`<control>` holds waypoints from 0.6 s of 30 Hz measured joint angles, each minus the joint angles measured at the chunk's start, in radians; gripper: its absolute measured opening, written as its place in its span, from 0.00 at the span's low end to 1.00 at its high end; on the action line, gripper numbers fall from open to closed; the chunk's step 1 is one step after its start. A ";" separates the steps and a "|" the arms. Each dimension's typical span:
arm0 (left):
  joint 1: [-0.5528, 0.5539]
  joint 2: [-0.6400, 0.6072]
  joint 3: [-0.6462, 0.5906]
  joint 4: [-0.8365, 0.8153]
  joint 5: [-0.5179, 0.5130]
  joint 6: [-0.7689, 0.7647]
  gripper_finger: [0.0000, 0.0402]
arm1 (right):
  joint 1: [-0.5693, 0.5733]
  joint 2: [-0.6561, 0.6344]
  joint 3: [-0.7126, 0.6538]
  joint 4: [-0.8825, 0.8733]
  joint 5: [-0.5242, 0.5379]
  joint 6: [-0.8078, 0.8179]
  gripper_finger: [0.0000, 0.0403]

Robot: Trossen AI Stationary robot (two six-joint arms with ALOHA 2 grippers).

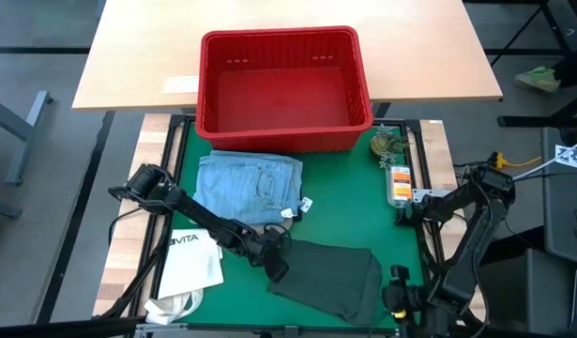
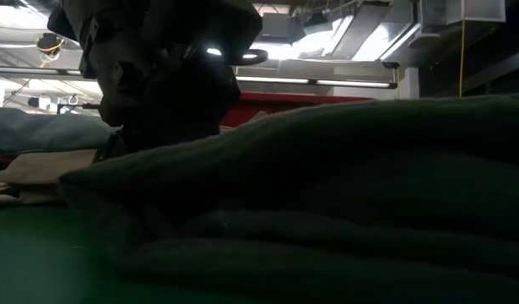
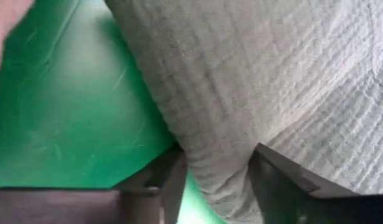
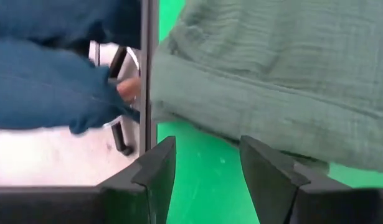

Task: Fold Laundry from Bin
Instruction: Stack the folded green polo shirt on top of the folded light blue pants

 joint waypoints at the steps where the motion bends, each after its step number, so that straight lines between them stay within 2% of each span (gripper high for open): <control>1: 0.000 -0.004 0.000 -0.007 0.001 0.000 0.38 | 0.000 0.004 0.000 0.000 0.012 0.036 0.44; 6: -0.002 -0.010 -0.002 -0.028 0.031 -0.001 0.21 | -0.001 0.040 0.000 0.005 0.041 0.191 0.44; 10: -0.016 -0.010 -0.002 -0.040 0.056 0.005 0.12 | 0.013 0.058 0.000 0.030 0.042 0.277 0.44; 14: -0.043 -0.011 -0.002 -0.044 0.056 0.026 0.07 | 0.026 0.069 0.000 0.030 0.054 0.396 0.45; 18: -0.073 -0.012 -0.002 -0.053 0.055 0.026 0.07 | 0.041 0.083 0.000 0.039 0.077 0.535 0.44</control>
